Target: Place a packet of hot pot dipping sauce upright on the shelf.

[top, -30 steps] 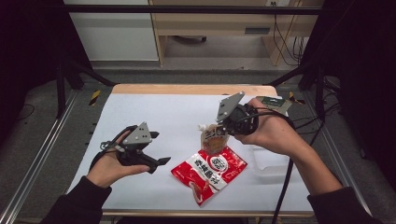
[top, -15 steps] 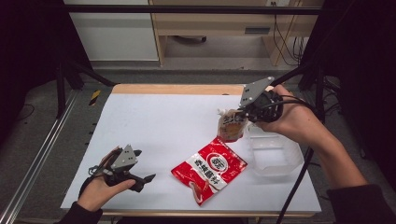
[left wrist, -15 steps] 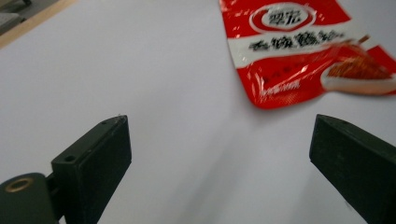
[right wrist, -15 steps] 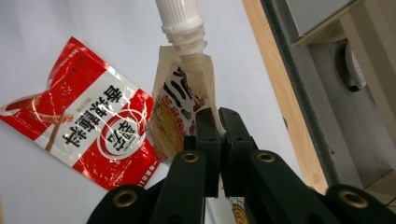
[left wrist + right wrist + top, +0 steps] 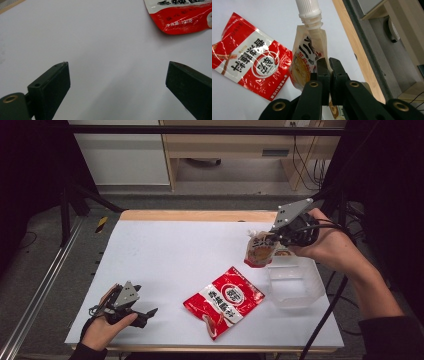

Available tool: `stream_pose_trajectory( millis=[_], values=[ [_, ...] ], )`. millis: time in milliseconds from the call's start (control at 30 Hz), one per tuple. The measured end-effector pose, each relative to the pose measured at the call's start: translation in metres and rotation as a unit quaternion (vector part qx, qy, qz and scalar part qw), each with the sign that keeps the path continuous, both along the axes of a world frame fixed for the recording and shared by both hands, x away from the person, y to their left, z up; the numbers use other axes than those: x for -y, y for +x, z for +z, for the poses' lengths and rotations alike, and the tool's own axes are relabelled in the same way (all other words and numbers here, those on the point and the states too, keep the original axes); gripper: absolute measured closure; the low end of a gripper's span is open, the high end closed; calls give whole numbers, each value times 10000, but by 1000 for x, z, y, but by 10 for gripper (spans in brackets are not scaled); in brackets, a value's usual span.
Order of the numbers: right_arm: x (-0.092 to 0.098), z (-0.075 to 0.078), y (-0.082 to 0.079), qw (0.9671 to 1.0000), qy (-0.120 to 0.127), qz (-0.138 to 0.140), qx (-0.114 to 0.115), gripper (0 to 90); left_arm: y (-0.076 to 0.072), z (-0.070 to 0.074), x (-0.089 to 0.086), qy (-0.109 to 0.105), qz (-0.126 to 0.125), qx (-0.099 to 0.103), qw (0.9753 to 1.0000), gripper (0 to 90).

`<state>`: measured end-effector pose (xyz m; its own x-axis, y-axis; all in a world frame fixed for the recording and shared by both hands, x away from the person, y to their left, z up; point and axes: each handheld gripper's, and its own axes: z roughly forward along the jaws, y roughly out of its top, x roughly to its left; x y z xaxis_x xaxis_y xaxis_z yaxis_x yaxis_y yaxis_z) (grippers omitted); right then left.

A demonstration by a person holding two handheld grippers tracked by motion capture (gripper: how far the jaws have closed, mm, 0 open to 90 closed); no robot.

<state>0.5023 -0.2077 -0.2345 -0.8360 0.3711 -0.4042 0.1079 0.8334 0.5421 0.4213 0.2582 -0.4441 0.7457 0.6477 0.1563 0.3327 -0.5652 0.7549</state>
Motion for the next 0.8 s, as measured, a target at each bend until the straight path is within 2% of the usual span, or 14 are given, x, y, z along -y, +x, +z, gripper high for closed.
stream_pose_trajectory(
  millis=[133,233,333,367,433,567,667,700,800],
  values=[
    [8,1,0,10000,-52,-35,16,881,-1,-3,-1,16,67,1,10000,54],
    [17,-1,0,9999,-71,-115,46,881,-1,-3,-3,106,67,17,9999,54],
    [25,-3,0,9998,-57,-193,40,881,-2,-5,-4,52,120,43,9999,54],
    [28,-3,-1,9997,-67,-226,63,881,-1,-5,-5,106,112,34,9999,54],
    [32,-3,-1,9996,-53,-279,76,881,-2,-6,-5,23,172,36,9998,54],
    [42,-5,-2,9993,-63,-346,108,881,-2,-8,-4,48,163,22,9999,54],
    [48,-9,-1,9991,-88,-415,98,881,-1,-9,-3,76,143,14,9999,54],
    [50,-11,-1,9989,-124,-443,91,881,-1,-8,-4,142,112,3,9998,54],
    [55,-17,2,9985,-191,-502,88,881,-2,-9,-3,73,142,9,9999,54]
  ],
)
